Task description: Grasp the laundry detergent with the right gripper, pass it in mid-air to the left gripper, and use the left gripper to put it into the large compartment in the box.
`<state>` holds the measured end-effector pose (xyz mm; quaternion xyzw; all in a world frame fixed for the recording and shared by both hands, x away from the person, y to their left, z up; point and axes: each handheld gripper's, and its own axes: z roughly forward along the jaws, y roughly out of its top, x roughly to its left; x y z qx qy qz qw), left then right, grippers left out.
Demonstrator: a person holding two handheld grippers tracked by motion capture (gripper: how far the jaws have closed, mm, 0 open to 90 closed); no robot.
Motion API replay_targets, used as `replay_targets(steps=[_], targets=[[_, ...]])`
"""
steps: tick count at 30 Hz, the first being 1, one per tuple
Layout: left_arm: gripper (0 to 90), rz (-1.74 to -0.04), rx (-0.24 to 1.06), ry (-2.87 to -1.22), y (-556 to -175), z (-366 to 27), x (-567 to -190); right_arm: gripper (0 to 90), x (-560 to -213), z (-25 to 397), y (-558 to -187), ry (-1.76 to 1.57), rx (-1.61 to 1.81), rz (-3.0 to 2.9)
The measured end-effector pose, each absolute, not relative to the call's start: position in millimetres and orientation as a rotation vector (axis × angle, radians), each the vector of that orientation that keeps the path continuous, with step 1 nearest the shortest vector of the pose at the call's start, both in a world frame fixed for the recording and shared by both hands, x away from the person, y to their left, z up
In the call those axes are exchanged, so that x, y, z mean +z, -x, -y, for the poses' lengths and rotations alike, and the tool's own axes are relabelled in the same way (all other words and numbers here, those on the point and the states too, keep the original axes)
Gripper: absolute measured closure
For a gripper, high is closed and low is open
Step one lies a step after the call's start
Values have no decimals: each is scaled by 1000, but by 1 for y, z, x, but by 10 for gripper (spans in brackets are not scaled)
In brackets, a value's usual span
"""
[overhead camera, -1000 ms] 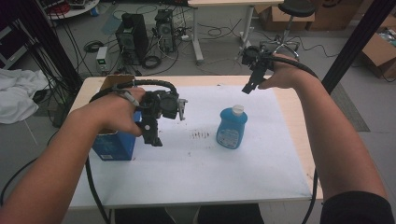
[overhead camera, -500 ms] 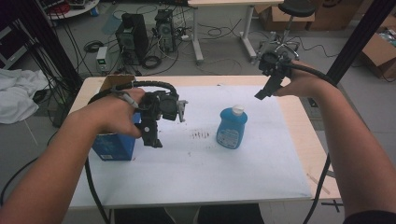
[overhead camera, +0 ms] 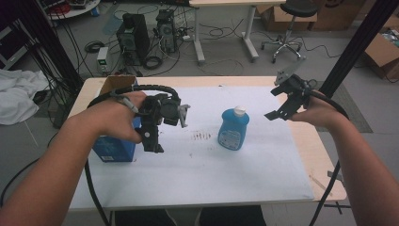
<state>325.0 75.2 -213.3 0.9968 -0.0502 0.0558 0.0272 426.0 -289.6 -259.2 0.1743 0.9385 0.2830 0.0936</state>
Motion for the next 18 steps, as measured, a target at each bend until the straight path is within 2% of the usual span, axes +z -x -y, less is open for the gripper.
replay_targets(steps=[18], targets=[[1, 178, 178, -3074, -316, -76, -214, 0, -325, 279, -401, -474, 1106, -2760]])
